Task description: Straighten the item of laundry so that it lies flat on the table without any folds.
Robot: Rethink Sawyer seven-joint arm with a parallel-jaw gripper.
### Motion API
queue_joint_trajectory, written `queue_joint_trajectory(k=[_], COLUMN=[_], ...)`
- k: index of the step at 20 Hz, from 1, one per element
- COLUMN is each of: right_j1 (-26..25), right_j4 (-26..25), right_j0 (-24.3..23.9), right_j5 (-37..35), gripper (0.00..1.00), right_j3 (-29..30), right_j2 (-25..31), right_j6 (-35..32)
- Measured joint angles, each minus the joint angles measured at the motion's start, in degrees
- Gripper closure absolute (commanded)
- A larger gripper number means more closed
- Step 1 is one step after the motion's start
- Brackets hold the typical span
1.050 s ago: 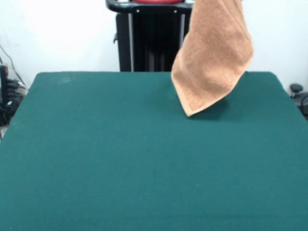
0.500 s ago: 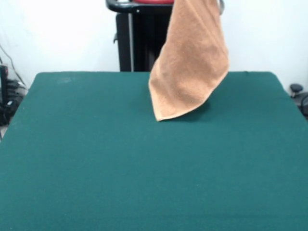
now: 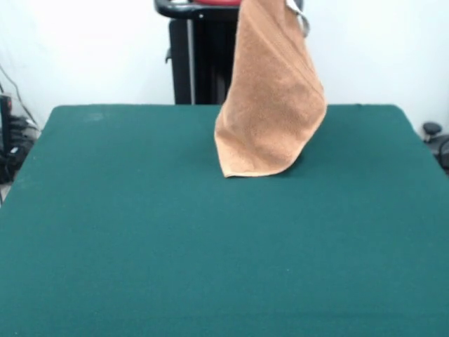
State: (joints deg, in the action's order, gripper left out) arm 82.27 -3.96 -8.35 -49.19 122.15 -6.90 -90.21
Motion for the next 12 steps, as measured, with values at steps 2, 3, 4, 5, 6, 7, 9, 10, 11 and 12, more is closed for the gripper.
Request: queue_joint_trajectory(k=[2, 3, 4, 5, 6, 7, 9, 10, 11, 12], right_j1=[-0.76, -1.08, -1.46, -1.97, -3.11, -3.59, -4.92, -5.33, -5.75, -6.63], right_j4=[-0.01, -0.06, -0.08, -0.11, -0.18, -0.21, -0.26, -0.27, -0.27, -0.36], right_j0=[-0.91, -1.31, -1.66, -2.03, -2.66, -2.94, -3.71, -3.96, -4.21, -4.88], right_j5=[0.39, 0.47, 0.48, 0.48, 0.48, 0.48, 0.48, 0.49, 0.49, 0.48], gripper=[1.00, 1.00, 1.00, 1.00, 1.00, 1.00, 1.00, 1.00, 1.00, 1.00], right_j3=[-0.03, -0.09, -0.20, -0.40, -1.09, -1.47, -2.66, -3.06, -3.45, -4.45], right_j2=[0.06, 0.12, 0.16, 0.25, 0.56, 0.75, 1.26, 1.40, 1.55, 1.96], right_j6=[0.00, 0.00, 0.00, 0.00, 0.00, 0.00, 0.00, 0.00, 0.00, 0.00])
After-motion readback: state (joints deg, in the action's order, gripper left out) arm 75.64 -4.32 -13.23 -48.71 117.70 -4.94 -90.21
